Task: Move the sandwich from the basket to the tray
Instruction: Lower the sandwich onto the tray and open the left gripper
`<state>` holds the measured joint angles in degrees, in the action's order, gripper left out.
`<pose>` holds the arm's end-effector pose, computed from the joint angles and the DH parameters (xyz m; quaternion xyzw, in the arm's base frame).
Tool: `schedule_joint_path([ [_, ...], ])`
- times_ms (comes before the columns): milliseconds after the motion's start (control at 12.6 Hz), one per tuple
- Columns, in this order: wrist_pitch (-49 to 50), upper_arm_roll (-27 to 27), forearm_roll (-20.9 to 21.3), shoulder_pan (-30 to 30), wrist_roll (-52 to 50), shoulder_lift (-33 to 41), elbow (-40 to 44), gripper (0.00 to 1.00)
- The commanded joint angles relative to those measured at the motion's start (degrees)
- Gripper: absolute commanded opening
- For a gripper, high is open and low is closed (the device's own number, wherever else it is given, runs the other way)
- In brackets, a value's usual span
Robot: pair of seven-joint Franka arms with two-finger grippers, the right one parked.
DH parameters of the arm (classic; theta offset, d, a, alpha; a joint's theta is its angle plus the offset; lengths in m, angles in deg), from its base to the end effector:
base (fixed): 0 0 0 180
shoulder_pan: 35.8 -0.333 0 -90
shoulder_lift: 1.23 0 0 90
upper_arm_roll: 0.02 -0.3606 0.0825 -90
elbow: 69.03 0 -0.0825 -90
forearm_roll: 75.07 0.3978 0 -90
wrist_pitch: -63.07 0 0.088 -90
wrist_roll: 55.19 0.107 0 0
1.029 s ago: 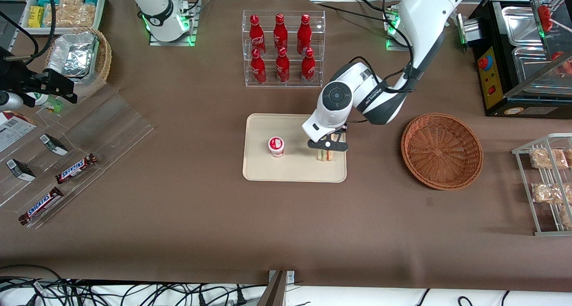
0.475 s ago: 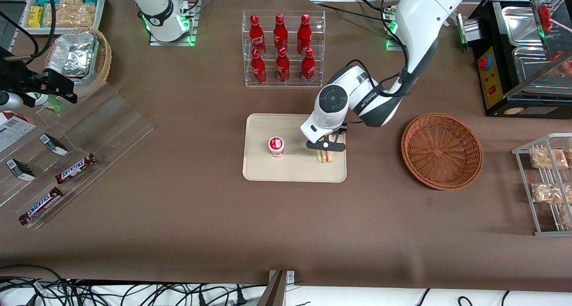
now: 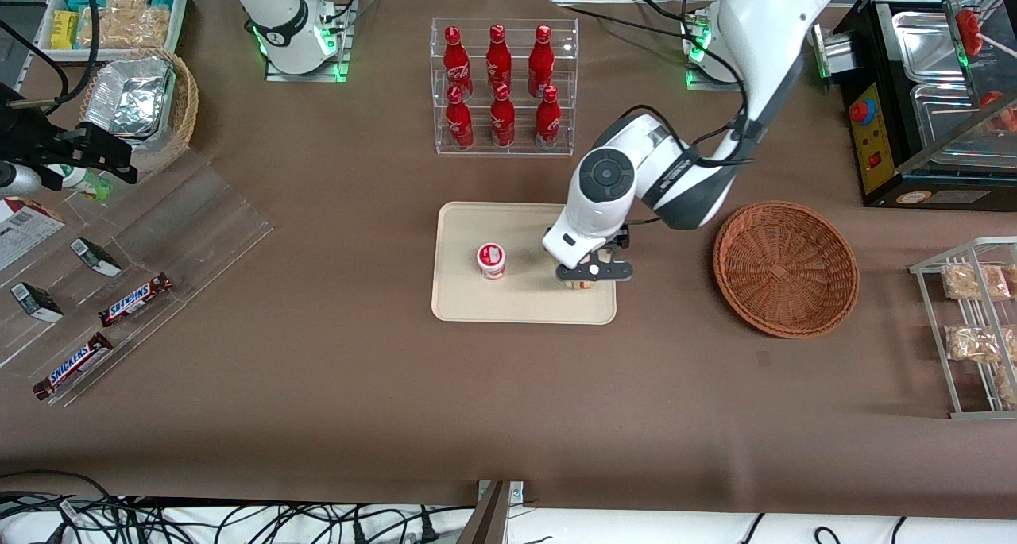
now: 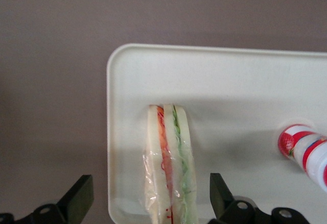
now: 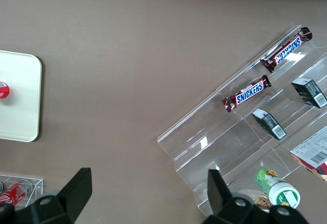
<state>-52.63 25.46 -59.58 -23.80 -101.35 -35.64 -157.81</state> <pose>0.6152 -0.3826 0.3489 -0.9985 -0.0426 0.0278 0.0189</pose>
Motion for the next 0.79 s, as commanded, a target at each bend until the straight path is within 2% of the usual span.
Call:
schedule_joint_path([
  [0,9.23,0.19,-1.25,-1.97,-0.77,0.93,9.11,1.0],
  [158,12.5,0.19,-1.52,-4.35,-0.6,2.5,11.77,1.0],
  [712,15.59,0.45,-1.87,-12.09,-0.07,8.57,11.87,1.0],
])
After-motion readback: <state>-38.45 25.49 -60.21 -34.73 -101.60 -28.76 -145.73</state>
